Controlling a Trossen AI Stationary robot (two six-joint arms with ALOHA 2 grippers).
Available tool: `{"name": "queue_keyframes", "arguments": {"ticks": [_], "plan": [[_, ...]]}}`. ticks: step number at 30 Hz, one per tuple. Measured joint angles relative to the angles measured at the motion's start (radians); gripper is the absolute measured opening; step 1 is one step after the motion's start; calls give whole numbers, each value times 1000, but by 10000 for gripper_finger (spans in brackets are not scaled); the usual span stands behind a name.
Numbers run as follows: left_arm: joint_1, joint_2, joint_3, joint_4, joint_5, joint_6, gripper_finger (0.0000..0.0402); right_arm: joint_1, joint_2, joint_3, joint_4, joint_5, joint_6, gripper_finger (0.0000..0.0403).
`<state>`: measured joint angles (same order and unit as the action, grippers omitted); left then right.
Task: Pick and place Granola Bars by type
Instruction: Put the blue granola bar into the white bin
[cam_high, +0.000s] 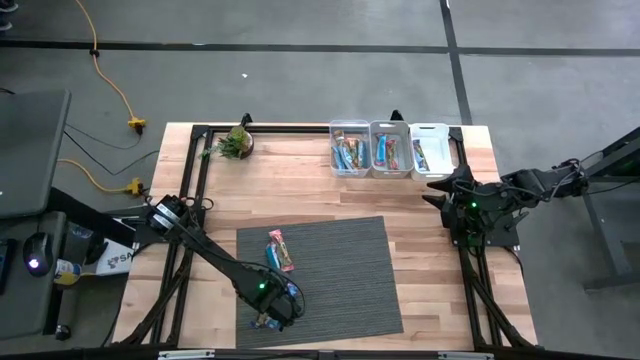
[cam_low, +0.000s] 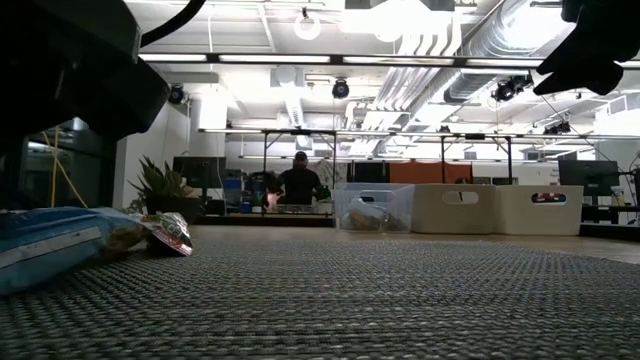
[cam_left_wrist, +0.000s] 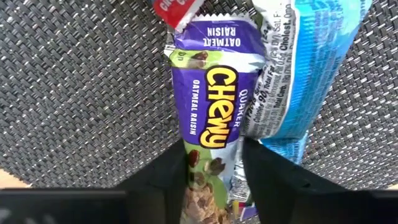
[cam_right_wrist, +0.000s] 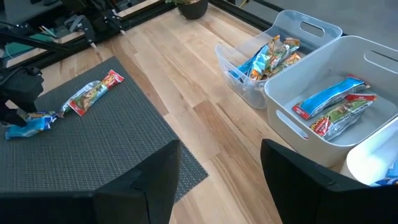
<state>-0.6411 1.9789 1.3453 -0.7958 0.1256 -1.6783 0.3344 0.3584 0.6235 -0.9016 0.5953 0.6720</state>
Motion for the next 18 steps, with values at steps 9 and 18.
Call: {"name": "queue_keyframes", "arguments": {"ticks": [9,18], "plan": [[0,0,-1,-7,4,1,61,0,0,0,0,0,0,209],[-1,-14,27,-94,18,2,46,0,0,0,0,0,0,209]]}}
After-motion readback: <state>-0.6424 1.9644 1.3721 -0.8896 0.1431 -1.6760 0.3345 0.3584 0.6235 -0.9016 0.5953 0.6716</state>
